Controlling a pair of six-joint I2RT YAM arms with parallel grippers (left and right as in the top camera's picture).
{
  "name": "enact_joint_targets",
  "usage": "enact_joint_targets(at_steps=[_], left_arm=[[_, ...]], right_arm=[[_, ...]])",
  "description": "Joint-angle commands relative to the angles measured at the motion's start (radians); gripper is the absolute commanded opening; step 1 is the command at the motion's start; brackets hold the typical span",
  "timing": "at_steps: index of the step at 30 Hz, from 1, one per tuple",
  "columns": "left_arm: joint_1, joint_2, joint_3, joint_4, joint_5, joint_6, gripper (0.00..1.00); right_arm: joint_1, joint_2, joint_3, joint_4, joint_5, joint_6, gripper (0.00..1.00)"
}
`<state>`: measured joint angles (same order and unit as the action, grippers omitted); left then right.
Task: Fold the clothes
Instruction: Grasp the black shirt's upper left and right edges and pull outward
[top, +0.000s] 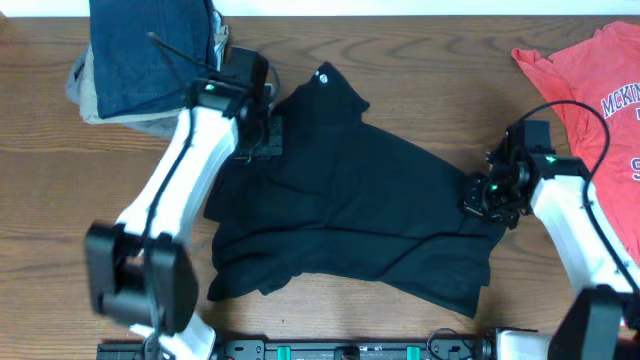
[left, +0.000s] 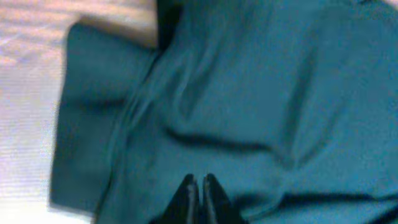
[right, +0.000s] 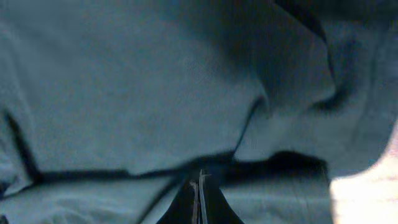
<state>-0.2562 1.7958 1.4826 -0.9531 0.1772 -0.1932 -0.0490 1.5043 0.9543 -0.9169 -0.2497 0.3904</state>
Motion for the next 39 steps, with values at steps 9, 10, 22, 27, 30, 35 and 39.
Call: enact_joint_targets(at_steps=[9, 10, 22, 27, 30, 35, 39], left_arm=[[0.002, 0.238, -0.001, 0.202, 0.022, 0.018, 0.06], [0.002, 0.249, -0.001, 0.215, 0.022, 0.018, 0.06], [0.002, 0.309, -0.001, 0.380, 0.021, 0.018, 0.06], [0.002, 0.310, -0.001, 0.417, 0.021, 0.017, 0.06], [0.003, 0.310, -0.001, 0.430, 0.021, 0.017, 0.06], [0.002, 0.321, -0.001, 0.453, 0.021, 0.017, 0.06], [0.002, 0.357, -0.001, 0.476, 0.021, 0.017, 0.06]], right_arm=[[0.029, 0.142, 0.008, 0.105, 0.007, 0.077, 0.01], [0.031, 0.148, 0.008, 0.113, 0.007, 0.077, 0.01], [0.059, 0.265, 0.006, 0.186, 0.044, 0.129, 0.01], [0.059, 0.322, 0.006, 0.209, 0.044, 0.133, 0.01], [0.059, 0.336, 0.006, 0.223, 0.045, 0.133, 0.01], [0.059, 0.339, 0.006, 0.261, 0.059, 0.134, 0.01], [0.056, 0.339, 0.006, 0.283, 0.090, 0.135, 0.02]])
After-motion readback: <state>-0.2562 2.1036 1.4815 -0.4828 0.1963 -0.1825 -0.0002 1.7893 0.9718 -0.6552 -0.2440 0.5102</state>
